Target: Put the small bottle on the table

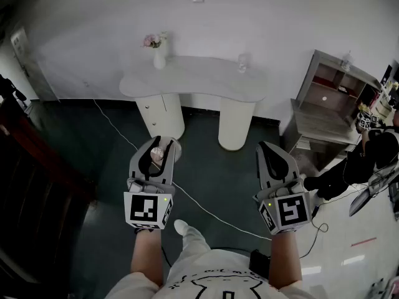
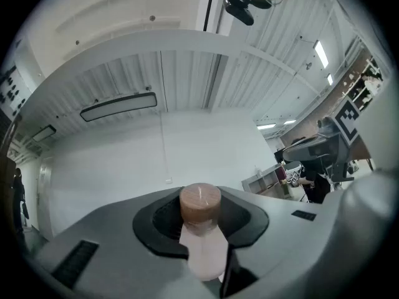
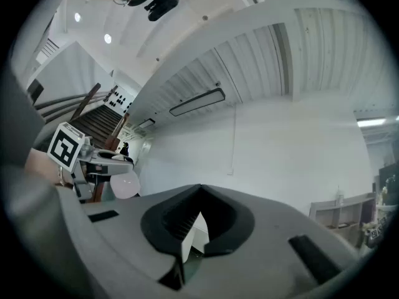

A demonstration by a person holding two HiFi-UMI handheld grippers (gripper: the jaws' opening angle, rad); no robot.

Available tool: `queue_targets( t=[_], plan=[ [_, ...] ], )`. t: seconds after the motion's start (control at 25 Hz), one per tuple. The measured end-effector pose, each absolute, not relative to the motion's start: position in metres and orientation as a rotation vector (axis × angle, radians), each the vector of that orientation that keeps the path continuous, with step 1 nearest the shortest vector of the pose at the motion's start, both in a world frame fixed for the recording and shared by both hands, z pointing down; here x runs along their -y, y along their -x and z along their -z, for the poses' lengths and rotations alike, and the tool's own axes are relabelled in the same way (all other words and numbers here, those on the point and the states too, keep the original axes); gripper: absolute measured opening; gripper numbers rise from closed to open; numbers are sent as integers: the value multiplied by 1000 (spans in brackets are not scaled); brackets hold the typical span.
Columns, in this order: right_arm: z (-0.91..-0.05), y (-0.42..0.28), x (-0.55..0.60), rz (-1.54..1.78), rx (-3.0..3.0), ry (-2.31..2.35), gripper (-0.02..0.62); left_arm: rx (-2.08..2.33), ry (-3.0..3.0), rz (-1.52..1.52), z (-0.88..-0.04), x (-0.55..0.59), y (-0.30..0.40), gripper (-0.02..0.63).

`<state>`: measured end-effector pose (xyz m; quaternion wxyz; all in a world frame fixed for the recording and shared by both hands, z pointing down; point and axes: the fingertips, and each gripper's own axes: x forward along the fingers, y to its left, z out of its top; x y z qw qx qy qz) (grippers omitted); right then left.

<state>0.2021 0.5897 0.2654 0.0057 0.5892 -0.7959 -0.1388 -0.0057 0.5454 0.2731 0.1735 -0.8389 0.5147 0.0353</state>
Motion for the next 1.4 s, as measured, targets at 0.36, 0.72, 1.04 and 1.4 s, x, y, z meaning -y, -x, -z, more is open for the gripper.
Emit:
queue_targets(
  t=[0.36, 0.72, 1.04, 1.4],
  plan=[
    [-267, -197, -577, 433, 2512, -1821, -9, -1502, 2362, -98, -275, -537, 17, 115],
    [-274, -181, -511, 404, 2541, -1769, -8, -1565, 2354, -93, -281, -475, 38, 115],
    [-280, -166, -417, 401, 2515, -1744, -8, -1575, 2368, -98, -286, -380, 53, 115],
    [-268, -143, -302, 415, 2498, -1740, -8, -1557, 2378, -115, -274, -264, 71, 116]
  ],
)
